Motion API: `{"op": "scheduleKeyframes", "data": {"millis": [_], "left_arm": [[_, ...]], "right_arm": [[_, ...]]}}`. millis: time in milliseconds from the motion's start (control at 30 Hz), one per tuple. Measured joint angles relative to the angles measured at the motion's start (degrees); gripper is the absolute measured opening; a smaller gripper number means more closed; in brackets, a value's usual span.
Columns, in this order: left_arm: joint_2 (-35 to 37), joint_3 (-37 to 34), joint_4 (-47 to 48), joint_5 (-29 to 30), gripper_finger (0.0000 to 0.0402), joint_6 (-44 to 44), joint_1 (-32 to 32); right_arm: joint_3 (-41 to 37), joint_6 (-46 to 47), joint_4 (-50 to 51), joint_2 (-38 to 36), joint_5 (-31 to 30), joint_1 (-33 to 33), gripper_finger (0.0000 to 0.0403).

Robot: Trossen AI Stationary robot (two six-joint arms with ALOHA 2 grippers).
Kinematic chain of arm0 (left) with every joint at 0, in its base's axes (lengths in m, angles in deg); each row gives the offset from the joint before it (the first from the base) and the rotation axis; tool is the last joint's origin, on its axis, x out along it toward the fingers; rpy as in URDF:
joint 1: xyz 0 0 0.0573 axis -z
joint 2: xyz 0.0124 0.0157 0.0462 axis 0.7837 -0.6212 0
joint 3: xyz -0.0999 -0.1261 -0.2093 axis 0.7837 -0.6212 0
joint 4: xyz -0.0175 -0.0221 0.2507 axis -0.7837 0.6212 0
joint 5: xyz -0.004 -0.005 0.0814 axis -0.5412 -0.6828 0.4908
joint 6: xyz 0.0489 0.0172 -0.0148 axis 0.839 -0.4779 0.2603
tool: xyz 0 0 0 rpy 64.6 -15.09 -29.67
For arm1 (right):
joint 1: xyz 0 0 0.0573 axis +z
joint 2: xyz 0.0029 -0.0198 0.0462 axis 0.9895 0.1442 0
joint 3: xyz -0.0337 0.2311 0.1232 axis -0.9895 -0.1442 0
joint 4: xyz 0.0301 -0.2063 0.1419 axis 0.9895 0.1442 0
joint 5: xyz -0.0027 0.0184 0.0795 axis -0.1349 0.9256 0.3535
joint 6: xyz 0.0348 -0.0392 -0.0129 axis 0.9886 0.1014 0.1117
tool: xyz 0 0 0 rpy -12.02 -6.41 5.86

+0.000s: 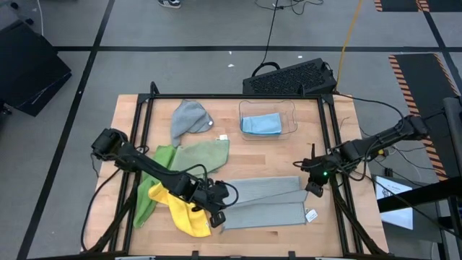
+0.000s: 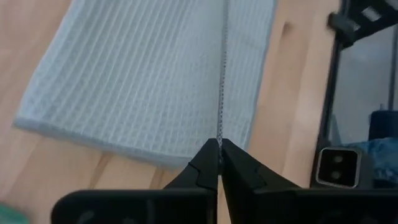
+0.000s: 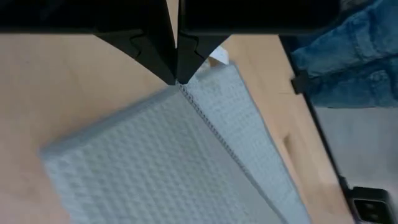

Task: Fold microfiber towels
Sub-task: Fold the light gray towel

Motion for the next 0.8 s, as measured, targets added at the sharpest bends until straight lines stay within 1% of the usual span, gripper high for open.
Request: {"op": "scheduleKeyframes", "data": {"millis": [133,300,400,500,633,700,800], "left_arm": [[-0.28,0.04,0.19,0.30,0.0004,-0.72,0.28],[-0.52,-0.02,3.09,0.71,0.0013,-1.02,0.28],[-0.52,-0.02,3.38,0.88,0.0006,-0.34,0.31],[-0.68,-0.01,2.29,1.34,0.0006,-0.21,0.28],[-3.21,-0.01,0.87,0.68,0.0016,-0.29,0.60],[-4.40,-0.02,-0.56,-1.15,0.0012,-1.08,0.68],[-5.09,-0.01,-1.13,-1.24,0.0005,-2.59,0.91]], "right_arm": [[-1.59,1.85,-3.26,0.73,0.00,1.27,0.0000],[-3.89,5.09,-8.75,1.76,-0.15,3.29,0.0000],[-4.99,6.54,-10.96,1.85,-0.27,4.49,0.0000],[-6.10,7.23,-11.27,2.09,-0.41,5.56,0.0000],[-7.59,7.34,-13.83,2.56,-0.39,6.48,0.0000],[-8.33,7.70,-15.70,2.84,-0.35,6.52,0.0000],[-9.53,8.85,-18.51,3.34,-0.17,6.53,0.0000]]}}
